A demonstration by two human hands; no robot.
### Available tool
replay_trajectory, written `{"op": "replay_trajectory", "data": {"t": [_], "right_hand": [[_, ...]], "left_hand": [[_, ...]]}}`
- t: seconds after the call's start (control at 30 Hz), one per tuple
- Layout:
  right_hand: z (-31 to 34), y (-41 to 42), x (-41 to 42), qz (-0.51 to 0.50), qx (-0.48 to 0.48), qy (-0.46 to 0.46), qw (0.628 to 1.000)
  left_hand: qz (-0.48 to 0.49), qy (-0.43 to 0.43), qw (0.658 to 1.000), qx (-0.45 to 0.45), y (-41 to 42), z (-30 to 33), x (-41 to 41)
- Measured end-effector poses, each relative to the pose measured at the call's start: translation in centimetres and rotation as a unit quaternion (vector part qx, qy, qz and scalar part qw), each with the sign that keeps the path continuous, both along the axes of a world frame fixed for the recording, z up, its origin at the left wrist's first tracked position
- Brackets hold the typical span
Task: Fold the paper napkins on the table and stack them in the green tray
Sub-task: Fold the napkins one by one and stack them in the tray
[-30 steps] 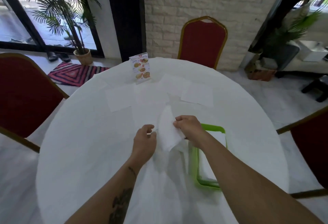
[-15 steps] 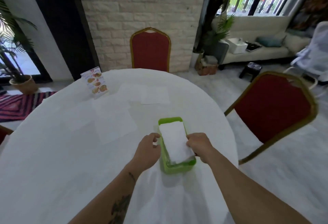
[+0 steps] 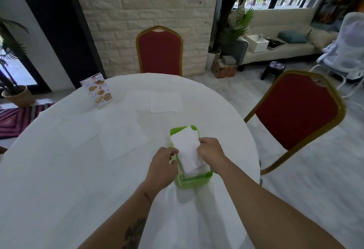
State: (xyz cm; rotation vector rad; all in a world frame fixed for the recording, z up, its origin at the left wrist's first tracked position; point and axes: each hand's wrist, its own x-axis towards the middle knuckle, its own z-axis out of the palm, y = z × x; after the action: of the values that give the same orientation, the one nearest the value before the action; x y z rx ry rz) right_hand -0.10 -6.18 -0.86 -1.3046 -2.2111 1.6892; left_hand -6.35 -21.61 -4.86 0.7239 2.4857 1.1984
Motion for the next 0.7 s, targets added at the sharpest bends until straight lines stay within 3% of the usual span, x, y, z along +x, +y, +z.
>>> {"op": "replay_trajectory", "data": {"t": [0.2, 0.43, 0.6, 0.7], "right_hand": [[-0.6, 0.7, 0.4, -0.005, -0.003, -0.005, 1.000], [-0.6, 0.2, 0.2, 0.029, 0.019, -0.004, 0.999], [0.1, 0.3, 0.9, 0.044, 0.098, -0.058, 0.992], [-0.3, 0.6, 0.8, 0.053, 0.080, -0.046, 0.994]], "left_hand": [[0.026, 0.019, 0.999, 0.028, 0.7, 0.2, -0.3], [0.004, 0.030, 1.000, -0.006, 1.1, -0.3, 0.3], [-0.011, 0.054, 0.997, -0.050, 1.3, -0.3, 0.5], [-0.007, 0.059, 0.997, -0.045, 1.3, -0.3, 0.8]]}}
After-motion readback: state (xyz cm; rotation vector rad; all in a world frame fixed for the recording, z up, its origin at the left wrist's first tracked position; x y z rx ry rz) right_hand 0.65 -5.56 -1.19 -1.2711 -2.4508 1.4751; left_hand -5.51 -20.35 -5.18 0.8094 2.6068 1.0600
